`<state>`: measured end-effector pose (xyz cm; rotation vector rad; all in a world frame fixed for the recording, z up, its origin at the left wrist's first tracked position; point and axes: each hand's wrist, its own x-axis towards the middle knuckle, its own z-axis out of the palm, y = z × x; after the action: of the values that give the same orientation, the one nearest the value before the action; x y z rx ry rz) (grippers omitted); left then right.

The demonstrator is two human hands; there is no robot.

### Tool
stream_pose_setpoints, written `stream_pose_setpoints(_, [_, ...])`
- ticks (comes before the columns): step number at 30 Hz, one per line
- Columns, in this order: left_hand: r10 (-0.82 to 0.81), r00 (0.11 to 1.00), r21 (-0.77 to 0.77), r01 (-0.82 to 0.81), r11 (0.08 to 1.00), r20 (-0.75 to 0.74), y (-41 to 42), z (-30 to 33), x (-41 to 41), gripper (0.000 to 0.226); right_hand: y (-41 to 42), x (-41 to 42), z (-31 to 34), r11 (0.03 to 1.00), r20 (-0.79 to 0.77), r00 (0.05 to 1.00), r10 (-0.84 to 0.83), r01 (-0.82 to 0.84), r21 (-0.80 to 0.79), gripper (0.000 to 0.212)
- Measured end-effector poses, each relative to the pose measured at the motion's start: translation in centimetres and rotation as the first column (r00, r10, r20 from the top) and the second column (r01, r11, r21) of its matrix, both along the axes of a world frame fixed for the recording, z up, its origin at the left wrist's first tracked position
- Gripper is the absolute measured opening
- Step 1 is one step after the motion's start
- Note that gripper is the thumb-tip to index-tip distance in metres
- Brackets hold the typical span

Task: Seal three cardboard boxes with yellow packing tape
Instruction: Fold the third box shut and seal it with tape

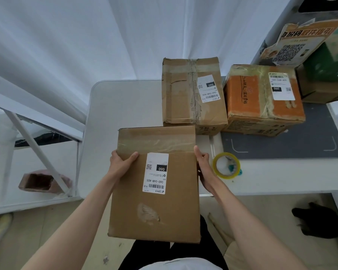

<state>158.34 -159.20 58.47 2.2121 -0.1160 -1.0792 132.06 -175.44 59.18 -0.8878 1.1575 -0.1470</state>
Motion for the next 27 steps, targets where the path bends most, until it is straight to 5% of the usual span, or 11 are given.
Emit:
stream_pose_setpoints(4, [0.014,1.000,-0.009,-0.014,1.000,0.008,0.0,1.1,-0.3,0.102,0.5,-0.7,1.4,0.982,0.036,0.984,0.174,-0.171,-0.076,0.115])
stream_pose_setpoints(6, [-0.074,0.965,0.071,0.058,0.996,0.250,-1.4,2.1,-1.9,0.103,0.5,-0.3,1.9,0.980,0.046,0.982,0.183,-0.178,-0.094,0.114])
stream_pose_setpoints(10, [-0.270,0.671,-0.031,0.400,0.916,0.690,-8.5,5.3,-8.3,0.086,0.6,1.1,2.9,0.966,0.064,0.974,0.218,-0.206,-0.157,0.106])
stream_pose_setpoints(16, [-0.419,0.486,0.062,0.594,0.802,0.767,-14.0,3.8,-8.8,0.069,0.5,0.6,3.4,0.981,0.059,0.991,0.122,-0.112,-0.158,0.094])
stream_pose_setpoints(21, [-0.389,0.511,0.103,0.499,0.860,0.767,-12.6,1.0,-4.2,0.064,1.1,0.2,2.5,0.992,0.061,0.997,0.049,-0.042,-0.116,0.094])
stream_pose_setpoints(27, [-0.382,0.648,0.262,0.278,0.924,0.659,-7.5,-1.8,3.1,0.057,1.1,-0.4,1.7,0.995,0.058,0.998,0.038,-0.033,-0.095,0.095])
